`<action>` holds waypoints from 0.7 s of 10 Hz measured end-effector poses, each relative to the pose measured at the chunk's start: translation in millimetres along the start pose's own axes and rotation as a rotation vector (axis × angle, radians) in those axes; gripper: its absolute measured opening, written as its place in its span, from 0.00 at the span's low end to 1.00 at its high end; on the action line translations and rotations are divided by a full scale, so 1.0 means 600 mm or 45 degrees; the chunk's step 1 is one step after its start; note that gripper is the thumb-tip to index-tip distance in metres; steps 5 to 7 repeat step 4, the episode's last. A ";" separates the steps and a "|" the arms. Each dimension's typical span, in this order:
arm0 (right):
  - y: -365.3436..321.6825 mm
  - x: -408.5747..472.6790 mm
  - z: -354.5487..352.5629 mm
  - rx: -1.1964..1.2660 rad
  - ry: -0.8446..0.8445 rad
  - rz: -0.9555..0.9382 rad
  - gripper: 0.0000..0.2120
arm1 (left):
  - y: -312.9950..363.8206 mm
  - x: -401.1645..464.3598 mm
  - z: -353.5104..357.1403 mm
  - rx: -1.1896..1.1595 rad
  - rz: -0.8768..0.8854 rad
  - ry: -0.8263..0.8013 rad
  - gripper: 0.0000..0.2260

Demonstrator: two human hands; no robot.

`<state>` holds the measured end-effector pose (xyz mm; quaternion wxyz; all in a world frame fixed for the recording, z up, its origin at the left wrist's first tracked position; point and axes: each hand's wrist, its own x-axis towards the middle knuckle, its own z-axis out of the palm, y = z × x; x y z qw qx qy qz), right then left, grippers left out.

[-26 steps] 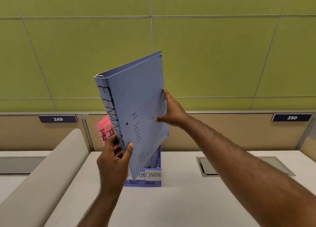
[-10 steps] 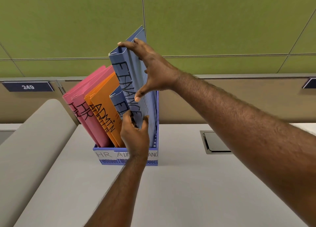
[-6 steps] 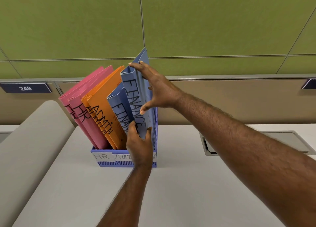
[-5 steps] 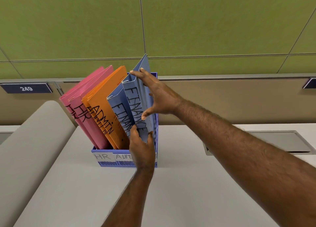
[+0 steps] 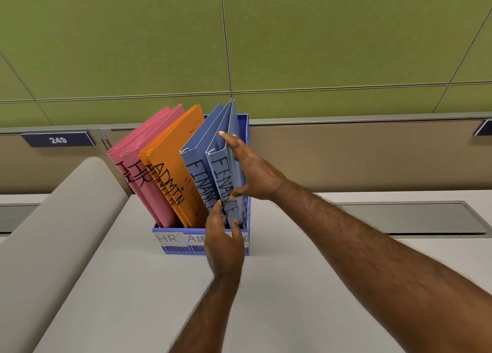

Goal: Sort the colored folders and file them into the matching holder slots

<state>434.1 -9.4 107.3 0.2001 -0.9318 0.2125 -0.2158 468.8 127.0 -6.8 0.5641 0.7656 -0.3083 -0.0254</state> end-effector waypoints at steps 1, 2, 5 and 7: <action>-0.005 -0.009 0.004 0.017 0.007 0.030 0.69 | 0.004 -0.003 -0.015 0.062 -0.013 -0.106 0.29; -0.024 -0.027 -0.003 0.091 0.042 0.064 0.68 | 0.017 -0.010 -0.033 0.116 0.015 -0.152 0.29; -0.027 -0.122 0.022 0.424 0.159 0.229 0.61 | 0.040 -0.041 -0.075 0.134 0.065 -0.159 0.28; -0.027 -0.122 0.022 0.424 0.159 0.229 0.61 | 0.040 -0.041 -0.075 0.134 0.065 -0.159 0.28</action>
